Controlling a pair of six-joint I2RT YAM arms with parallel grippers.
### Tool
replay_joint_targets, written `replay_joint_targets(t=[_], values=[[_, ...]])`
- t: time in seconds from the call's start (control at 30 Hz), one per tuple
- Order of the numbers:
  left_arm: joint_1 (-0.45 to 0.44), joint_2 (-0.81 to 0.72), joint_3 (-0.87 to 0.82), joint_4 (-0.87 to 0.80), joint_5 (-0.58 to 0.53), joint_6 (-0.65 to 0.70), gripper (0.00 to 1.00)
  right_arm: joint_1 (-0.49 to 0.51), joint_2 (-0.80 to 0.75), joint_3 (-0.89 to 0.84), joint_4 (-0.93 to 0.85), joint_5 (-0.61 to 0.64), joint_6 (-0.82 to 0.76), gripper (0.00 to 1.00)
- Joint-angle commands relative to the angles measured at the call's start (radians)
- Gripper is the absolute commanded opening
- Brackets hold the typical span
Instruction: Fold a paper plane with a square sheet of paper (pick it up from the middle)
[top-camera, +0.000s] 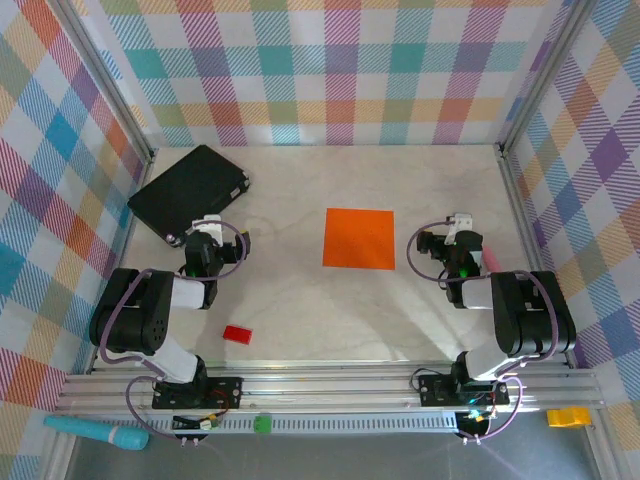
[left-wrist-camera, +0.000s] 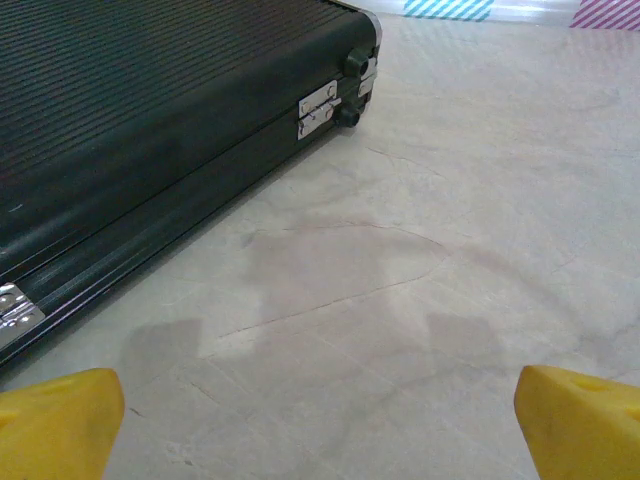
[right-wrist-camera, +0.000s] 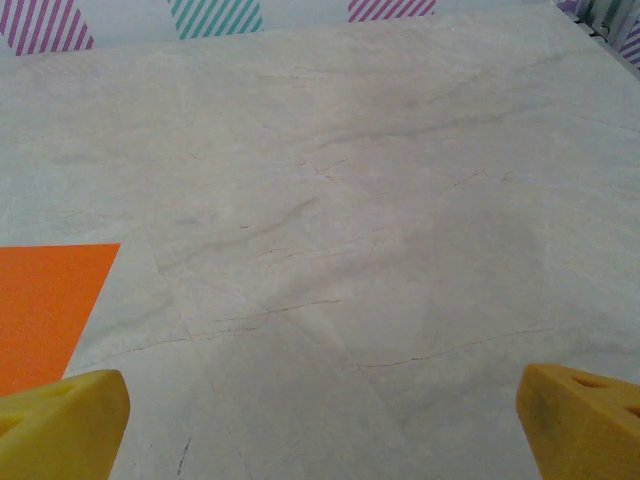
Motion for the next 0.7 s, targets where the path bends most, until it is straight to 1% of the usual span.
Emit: replay_joint_targets(t=[0.0,0.67], values=[[0.013,0.004,0.004,0.007,0.012,0.001,1.0,-0.004,0.0,0.017,0.015,-0.014,-0.003,0.99],[0.013,0.005,0.006,0.003,0.003,-0.005,1.0,-0.005,0.002,0.023,0.007,-0.013,-0.002,0.99]])
